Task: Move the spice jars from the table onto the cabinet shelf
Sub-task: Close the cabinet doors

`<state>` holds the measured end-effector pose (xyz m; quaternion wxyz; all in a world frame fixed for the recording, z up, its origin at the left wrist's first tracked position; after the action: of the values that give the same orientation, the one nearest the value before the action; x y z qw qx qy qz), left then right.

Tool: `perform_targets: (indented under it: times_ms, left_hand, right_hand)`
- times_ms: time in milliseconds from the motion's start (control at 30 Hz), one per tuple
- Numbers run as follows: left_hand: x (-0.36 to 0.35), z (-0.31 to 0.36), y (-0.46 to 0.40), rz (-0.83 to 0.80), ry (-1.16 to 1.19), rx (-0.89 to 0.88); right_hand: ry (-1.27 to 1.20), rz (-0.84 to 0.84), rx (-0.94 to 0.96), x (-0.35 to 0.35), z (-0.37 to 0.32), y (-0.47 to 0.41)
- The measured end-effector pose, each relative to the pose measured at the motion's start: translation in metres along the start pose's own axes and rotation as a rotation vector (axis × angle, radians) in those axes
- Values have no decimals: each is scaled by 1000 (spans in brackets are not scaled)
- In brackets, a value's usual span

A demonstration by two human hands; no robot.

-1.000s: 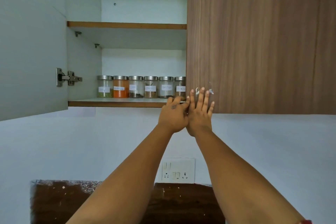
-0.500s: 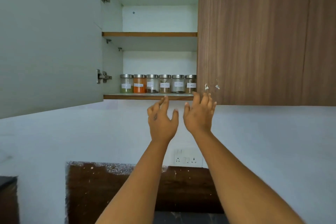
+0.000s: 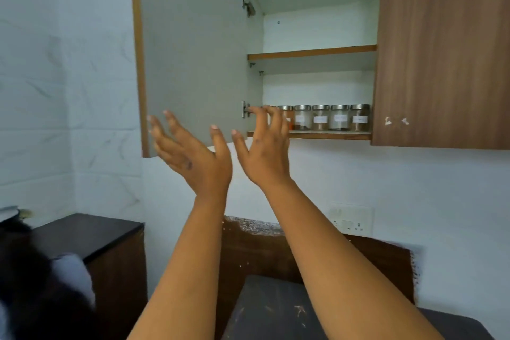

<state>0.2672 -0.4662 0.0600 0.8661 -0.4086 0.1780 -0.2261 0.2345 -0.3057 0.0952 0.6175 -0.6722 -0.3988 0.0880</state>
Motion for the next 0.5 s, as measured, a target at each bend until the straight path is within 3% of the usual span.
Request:
perform_targets:
  times_ms: [133, 233, 400, 500]
  left_hand:
    - [17, -47, -41, -33, 170, 225]
    - [18, -70, -69, -135, 173, 172]
    - [37, -98, -88, -103, 281, 128]
    - [24, -89, -76, -160, 436, 51]
  right_hand:
    - [-164, -70, 74, -43, -52, -24]
    - [-296, -92, 55, -76, -81, -36]
    - [-382, -240, 40, -123, -103, -39]
    - [-543, -174, 23, -112, -88, -36]
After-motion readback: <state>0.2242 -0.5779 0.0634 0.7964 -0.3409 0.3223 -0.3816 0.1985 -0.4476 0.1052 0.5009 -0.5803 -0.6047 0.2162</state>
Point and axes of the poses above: each hand's wrist, its own y-axis away from the middle knuckle, its own x-axis out of the back of the hand, z = x × y, the point moved 10 cm from there along -y, towards the middle knuckle, and after that the axes turned 8 degrees about -z, right-handed, at the moved point
